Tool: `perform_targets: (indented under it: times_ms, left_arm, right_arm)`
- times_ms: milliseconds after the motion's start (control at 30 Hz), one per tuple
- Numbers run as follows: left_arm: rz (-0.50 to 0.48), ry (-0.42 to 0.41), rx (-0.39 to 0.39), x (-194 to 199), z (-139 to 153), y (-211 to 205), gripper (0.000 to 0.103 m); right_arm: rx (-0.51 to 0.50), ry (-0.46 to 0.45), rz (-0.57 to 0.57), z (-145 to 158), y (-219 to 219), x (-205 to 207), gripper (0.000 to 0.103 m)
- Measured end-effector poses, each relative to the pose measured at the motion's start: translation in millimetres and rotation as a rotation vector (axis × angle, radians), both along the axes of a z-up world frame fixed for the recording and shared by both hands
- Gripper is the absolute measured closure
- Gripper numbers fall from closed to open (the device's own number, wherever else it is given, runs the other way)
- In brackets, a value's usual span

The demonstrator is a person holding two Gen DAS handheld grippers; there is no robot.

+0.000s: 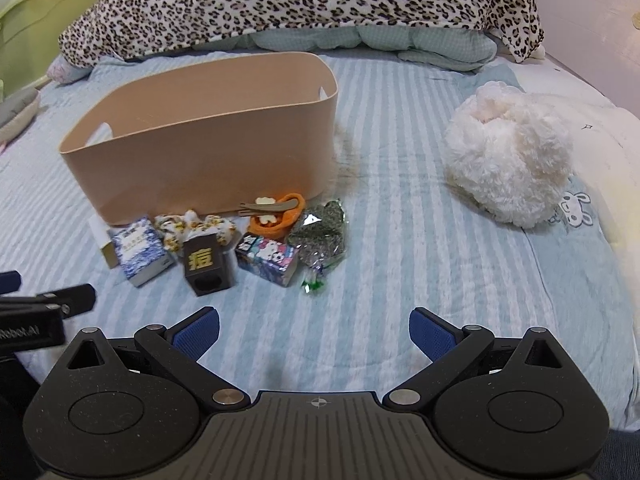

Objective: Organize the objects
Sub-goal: 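Grasp the white box with the left tool while the right grasps the Hello Kitty box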

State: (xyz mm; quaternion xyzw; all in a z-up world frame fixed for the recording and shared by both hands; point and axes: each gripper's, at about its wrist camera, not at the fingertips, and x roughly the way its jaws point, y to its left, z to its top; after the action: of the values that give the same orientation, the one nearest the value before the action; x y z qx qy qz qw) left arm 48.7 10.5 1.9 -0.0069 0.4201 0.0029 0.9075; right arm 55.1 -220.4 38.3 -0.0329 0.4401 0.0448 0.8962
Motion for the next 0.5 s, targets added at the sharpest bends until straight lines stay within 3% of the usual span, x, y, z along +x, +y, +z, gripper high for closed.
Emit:
perform_targets:
  times_ms: [167,500]
  left_arm:
    - [0.039,0.007,0.009,23.9,-4.5,10.1,0.0]
    - [0.108,0.03,0.013,67.6,-17.1,26.1,0.0]
  right_arm:
    - [-0.015,0.021,-0.013,-5.9,-1.3,20.8,0.002]
    - [-0.004,0.071,-0.007,-22.6,4.4,57.9,0.016]
